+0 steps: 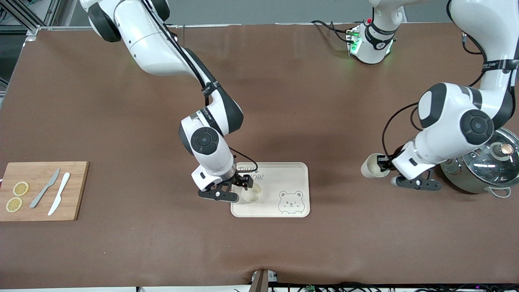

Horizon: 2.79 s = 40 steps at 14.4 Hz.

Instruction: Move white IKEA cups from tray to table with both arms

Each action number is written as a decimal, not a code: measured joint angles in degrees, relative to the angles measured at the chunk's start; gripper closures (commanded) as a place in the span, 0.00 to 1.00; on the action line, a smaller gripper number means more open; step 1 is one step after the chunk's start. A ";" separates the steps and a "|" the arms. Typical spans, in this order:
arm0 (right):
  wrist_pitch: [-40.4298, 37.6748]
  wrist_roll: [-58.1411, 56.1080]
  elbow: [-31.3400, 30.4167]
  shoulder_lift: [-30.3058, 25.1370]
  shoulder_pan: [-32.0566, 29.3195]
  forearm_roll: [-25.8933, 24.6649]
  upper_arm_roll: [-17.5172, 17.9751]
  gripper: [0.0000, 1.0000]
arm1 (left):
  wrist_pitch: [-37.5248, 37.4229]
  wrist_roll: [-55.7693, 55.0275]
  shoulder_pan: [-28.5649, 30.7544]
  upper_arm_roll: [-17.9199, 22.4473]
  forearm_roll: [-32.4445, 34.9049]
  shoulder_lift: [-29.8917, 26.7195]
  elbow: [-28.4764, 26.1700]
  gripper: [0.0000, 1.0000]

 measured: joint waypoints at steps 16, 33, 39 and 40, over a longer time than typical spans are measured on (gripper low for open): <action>9.05 0.00 0.07 5.42 0.92 -0.03 -0.07 0.00 | 21.74 7.69 6.40 -1.35 3.17 5.78 -15.37 1.00; 11.35 0.00 0.10 6.31 1.42 -0.04 -0.07 0.61 | 23.56 7.69 7.32 -0.34 9.03 8.32 -14.89 1.00; 11.36 0.00 0.10 6.39 1.45 -0.04 -0.07 1.00 | 24.12 7.66 7.62 -0.21 13.15 8.96 -14.58 0.00; 11.37 0.00 0.10 6.41 1.46 -0.04 -0.07 1.00 | 24.11 7.60 7.76 -0.21 13.98 8.91 -14.22 0.00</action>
